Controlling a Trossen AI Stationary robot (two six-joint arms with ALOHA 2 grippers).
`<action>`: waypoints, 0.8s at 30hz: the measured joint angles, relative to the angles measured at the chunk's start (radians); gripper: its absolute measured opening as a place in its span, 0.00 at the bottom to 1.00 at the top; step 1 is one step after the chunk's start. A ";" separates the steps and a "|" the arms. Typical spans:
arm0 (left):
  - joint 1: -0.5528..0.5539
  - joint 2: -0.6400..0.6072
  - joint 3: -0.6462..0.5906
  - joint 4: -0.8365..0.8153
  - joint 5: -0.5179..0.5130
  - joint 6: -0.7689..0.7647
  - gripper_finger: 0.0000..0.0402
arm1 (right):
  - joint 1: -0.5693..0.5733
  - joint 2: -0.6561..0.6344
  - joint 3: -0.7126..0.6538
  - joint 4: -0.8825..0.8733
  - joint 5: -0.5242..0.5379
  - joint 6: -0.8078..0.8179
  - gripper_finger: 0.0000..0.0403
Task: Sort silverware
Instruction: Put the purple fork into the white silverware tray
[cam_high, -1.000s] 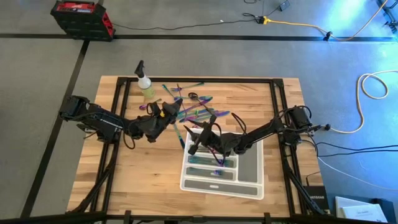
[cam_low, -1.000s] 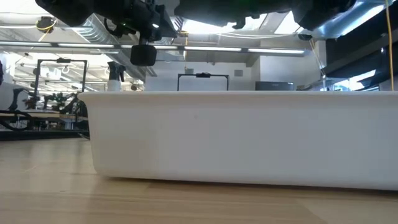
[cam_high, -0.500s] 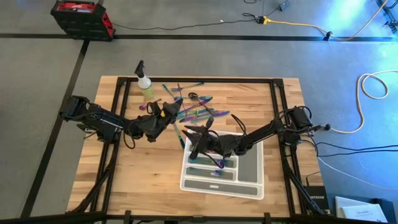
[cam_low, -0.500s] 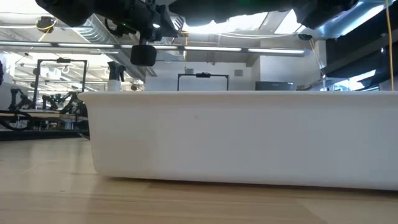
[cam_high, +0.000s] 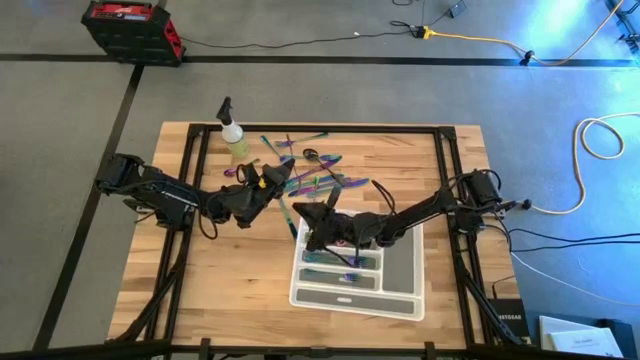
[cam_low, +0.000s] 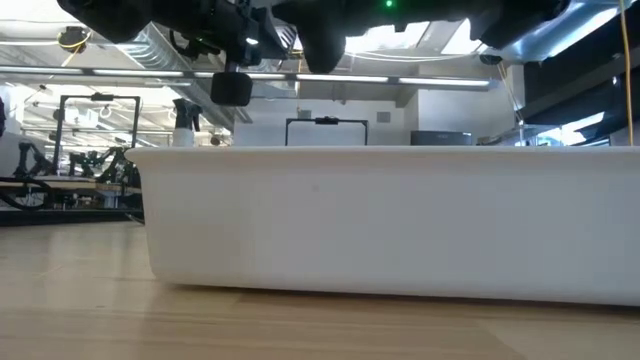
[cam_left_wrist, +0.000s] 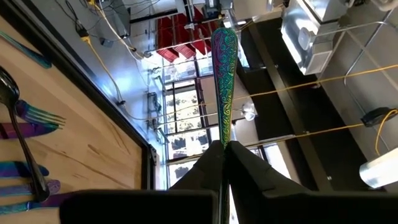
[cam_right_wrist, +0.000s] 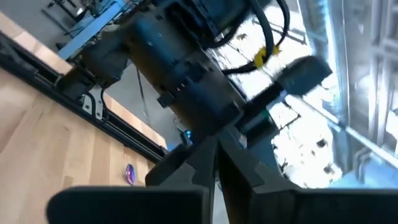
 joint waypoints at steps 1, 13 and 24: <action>0.000 0.000 0.000 0.000 0.000 0.000 0.00 | 0.001 -0.003 0.000 -0.002 -0.001 -0.023 0.00; 0.002 -0.016 -0.005 0.001 -0.001 0.043 0.00 | -0.019 -0.012 0.070 -0.134 -0.016 -0.077 0.00; 0.002 -0.015 -0.005 -0.004 -0.022 0.076 0.00 | -0.018 -0.014 0.098 -0.255 0.112 -0.081 0.00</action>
